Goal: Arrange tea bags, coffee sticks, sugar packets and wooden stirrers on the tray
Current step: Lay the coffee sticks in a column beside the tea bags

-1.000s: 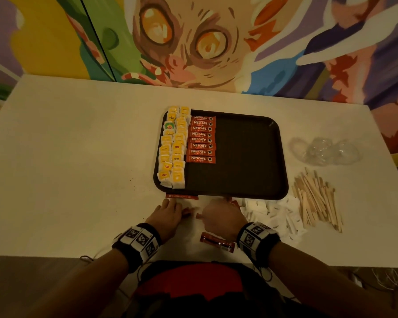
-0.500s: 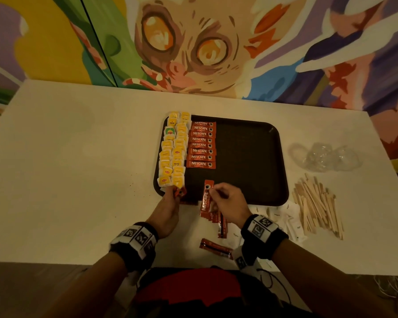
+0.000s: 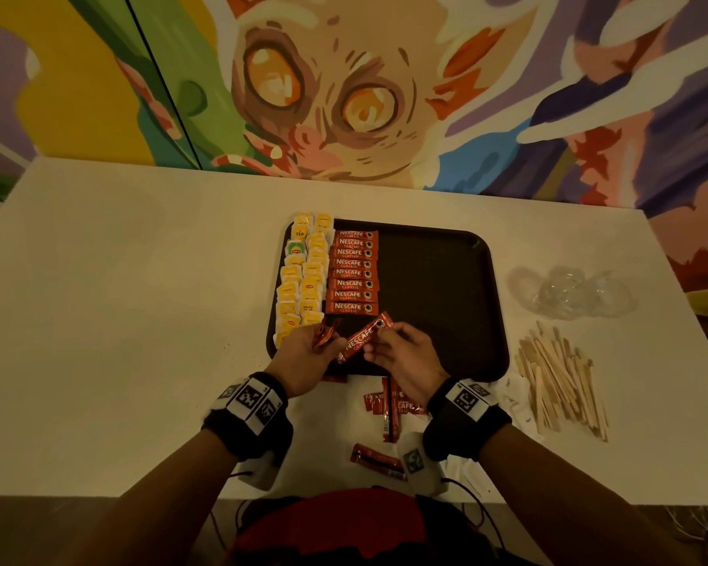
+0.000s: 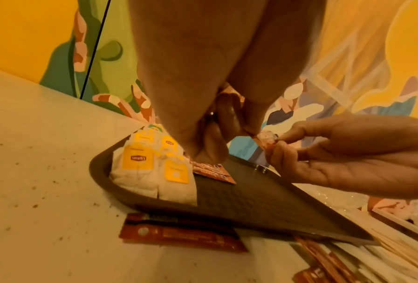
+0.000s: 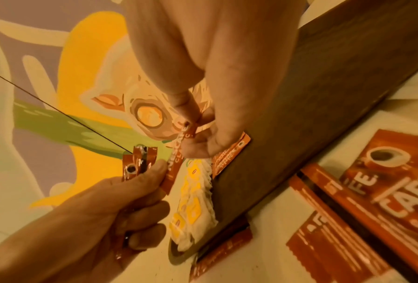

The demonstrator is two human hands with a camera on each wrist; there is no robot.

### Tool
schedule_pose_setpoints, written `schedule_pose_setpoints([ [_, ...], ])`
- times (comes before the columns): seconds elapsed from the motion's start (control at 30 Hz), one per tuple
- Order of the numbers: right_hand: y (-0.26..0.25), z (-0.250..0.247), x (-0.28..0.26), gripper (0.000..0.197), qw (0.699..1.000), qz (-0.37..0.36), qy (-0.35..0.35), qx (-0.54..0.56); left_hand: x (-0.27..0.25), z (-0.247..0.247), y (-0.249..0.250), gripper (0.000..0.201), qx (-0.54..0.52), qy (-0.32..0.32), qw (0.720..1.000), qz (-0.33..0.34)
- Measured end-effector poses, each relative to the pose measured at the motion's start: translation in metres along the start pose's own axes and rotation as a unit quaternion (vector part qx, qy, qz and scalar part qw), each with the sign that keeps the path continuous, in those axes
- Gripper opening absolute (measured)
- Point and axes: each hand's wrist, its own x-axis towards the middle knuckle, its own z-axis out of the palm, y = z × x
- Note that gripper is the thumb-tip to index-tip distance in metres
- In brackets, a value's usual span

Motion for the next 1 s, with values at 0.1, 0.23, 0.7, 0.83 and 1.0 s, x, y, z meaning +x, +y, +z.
schedule_pose_setpoints([
  [0.1, -0.004, 0.000, 0.006, 0.013, 1.000, 0.002, -0.009, -0.005, 0.007, -0.004, -0.003, 0.010, 0.009, -0.013, 1.000, -0.010],
  [0.23, -0.006, -0.002, 0.015, 0.014, 0.998, -0.038, -0.006, -0.040, 0.013, -0.008, -0.002, 0.020, -0.010, 0.011, 1.000, -0.019],
  [0.7, 0.007, -0.003, 0.057, 0.018, 0.980, 0.003, 0.135, -0.147, 0.038, -0.023, -0.016, 0.026, 0.025, 0.111, 0.988, -0.101],
  [0.83, 0.008, -0.002, 0.071, 0.015, 0.960, 0.023, 0.182, -0.213, 0.040, -0.027, -0.023, 0.022, 0.021, 0.120, 0.986, -0.115],
  [1.0, 0.009, 0.003, 0.083, 0.017, 0.932, 0.034, 0.205, -0.297, 0.040, -0.028, -0.024, 0.021, 0.006, 0.114, 0.987, -0.112],
])
